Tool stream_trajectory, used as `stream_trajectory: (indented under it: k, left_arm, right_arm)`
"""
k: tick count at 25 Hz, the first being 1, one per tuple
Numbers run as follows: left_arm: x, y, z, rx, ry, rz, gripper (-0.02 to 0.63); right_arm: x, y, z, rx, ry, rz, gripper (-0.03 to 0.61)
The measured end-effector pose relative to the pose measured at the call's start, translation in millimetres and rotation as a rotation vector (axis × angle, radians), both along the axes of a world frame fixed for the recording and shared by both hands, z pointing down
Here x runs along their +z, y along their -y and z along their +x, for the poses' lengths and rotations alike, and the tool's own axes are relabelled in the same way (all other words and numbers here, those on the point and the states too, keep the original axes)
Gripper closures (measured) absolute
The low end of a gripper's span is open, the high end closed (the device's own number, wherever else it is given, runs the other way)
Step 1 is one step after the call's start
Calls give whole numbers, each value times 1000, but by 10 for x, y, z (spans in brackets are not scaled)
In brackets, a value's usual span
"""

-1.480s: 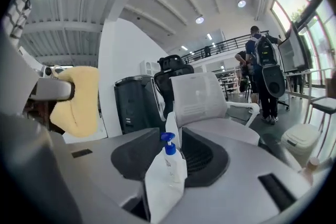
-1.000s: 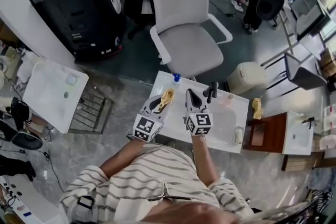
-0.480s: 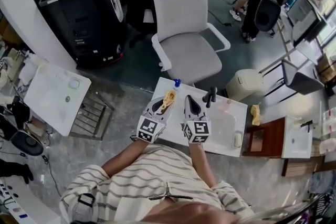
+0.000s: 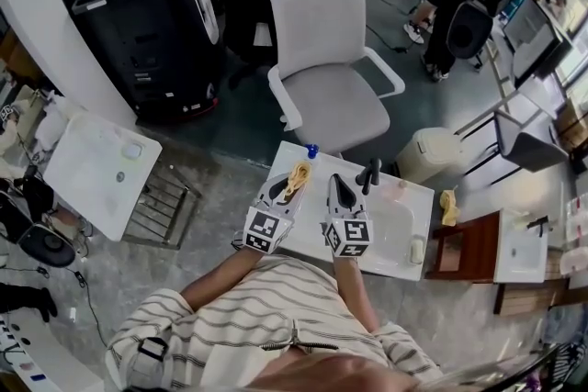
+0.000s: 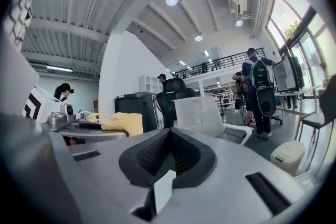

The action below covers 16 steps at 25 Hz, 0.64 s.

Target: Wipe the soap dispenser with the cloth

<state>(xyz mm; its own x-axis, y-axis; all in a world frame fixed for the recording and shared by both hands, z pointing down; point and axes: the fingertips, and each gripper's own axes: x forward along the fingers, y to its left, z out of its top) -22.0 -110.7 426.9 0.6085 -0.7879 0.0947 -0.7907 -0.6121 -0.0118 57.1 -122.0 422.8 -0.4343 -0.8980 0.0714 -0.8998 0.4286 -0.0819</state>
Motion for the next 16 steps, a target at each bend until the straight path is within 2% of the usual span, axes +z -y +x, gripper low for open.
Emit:
stream_trajectory:
  k: [16]
  left_arm:
    - [47,34,-58,-16,1,-8,525]
  right_arm:
    - [36,39,-88,-29,18,-5,592]
